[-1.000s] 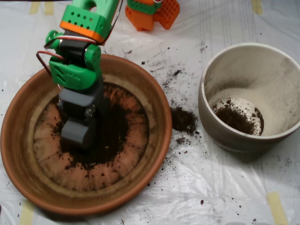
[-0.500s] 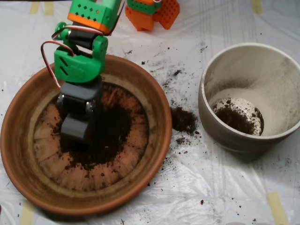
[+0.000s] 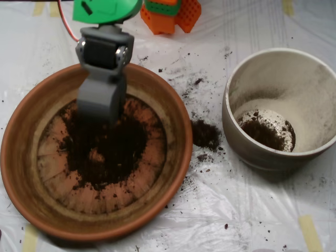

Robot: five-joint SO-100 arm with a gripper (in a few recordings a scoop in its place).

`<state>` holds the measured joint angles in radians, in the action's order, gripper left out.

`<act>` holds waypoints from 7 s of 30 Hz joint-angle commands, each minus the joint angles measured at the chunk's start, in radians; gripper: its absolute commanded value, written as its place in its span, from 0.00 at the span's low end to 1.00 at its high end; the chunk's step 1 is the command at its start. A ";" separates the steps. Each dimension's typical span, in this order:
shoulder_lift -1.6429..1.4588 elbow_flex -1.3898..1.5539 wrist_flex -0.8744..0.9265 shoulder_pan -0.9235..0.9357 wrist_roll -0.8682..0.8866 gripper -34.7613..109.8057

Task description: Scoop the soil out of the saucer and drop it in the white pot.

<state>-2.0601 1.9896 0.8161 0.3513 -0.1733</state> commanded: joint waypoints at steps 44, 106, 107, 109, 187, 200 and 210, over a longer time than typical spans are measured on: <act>0.541 -1.051 0.707 -0.822 0.040 0.49; -0.198 0.270 0.130 -0.006 0.084 0.55; -0.170 0.275 0.127 -0.003 0.083 0.55; -0.094 0.261 0.120 0.009 0.087 0.55; -0.115 -0.216 0.216 -0.169 -0.029 0.24; 0.049 -0.709 0.545 -0.495 0.046 0.24; 0.423 -1.042 0.696 -0.770 0.063 0.24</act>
<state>-1.7027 1.1198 1.4711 -0.3574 -0.1089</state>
